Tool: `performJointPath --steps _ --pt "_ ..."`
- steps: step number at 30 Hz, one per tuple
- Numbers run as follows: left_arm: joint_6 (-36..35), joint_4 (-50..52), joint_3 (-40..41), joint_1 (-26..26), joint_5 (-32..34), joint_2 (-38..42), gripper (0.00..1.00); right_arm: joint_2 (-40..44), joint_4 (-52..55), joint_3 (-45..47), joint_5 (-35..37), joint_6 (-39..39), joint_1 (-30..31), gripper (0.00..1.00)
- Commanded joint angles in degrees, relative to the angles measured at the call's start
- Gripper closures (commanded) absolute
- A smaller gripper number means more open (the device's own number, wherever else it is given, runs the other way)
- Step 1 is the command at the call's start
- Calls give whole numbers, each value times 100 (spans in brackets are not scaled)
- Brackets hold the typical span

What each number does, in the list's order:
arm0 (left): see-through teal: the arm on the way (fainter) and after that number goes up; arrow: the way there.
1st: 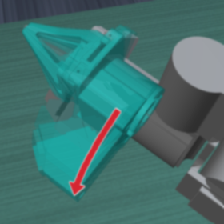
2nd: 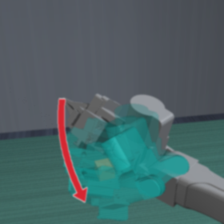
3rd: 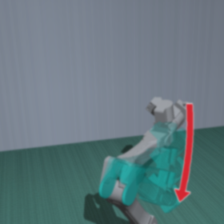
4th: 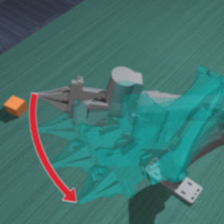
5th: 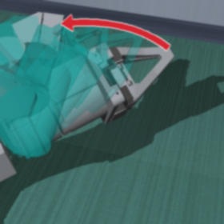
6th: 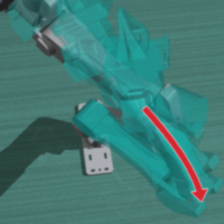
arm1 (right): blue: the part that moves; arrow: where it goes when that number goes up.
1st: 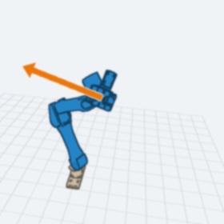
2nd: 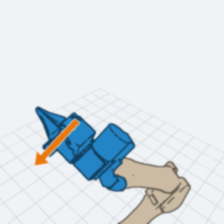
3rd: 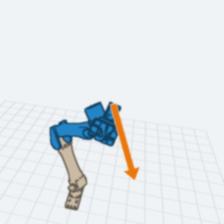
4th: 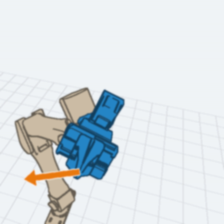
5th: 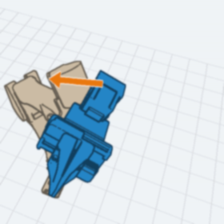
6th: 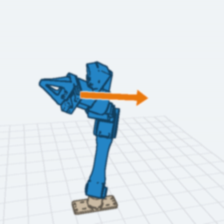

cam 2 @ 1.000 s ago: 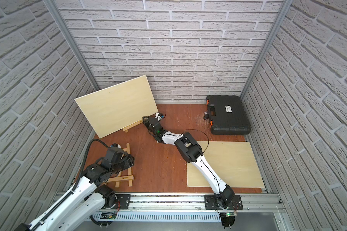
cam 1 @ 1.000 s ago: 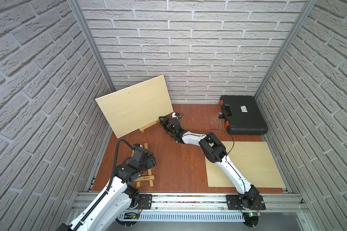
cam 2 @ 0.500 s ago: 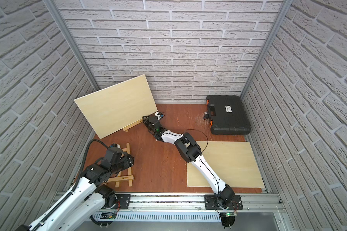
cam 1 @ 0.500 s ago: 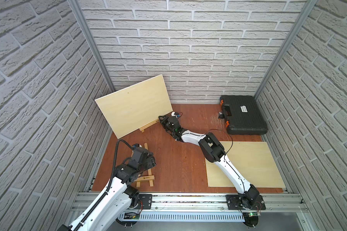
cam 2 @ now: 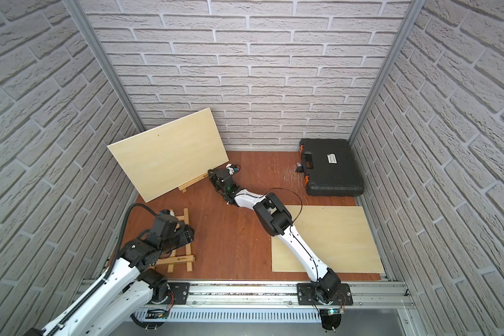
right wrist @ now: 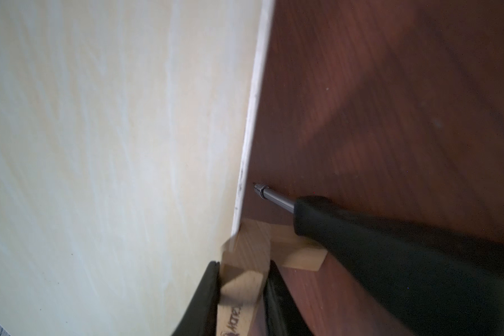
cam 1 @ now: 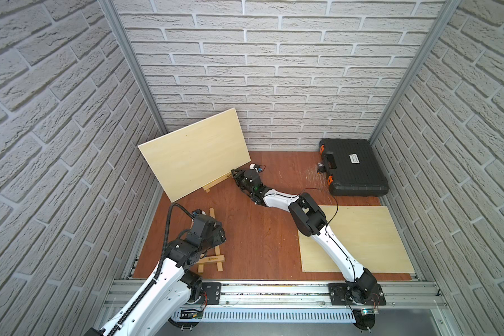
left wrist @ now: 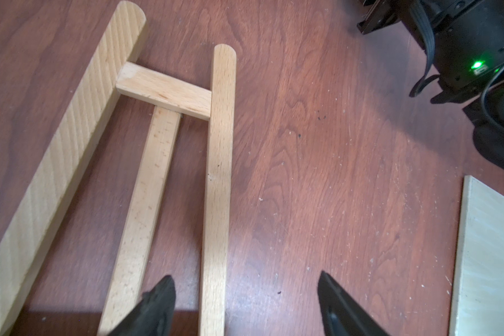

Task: Disassemble the easel
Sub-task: Move the easel to the center of the board.

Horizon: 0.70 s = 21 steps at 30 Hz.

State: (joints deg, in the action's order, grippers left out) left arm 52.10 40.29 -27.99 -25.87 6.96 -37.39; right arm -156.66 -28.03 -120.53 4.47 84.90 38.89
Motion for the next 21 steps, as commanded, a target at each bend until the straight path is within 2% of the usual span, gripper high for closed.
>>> performJointPath --steps 1,8,21 --pt "-90 9 13 39 -26 66 22 89 -485 182 164 -181 -13 87" --pt "-127 -105 -25 47 -47 -44 22 656 -1089 1287 366 -126 -11 90" --pt "-217 -202 -139 38 -97 -204 22 1967 -2437 4059 1185 -76 -5 91"
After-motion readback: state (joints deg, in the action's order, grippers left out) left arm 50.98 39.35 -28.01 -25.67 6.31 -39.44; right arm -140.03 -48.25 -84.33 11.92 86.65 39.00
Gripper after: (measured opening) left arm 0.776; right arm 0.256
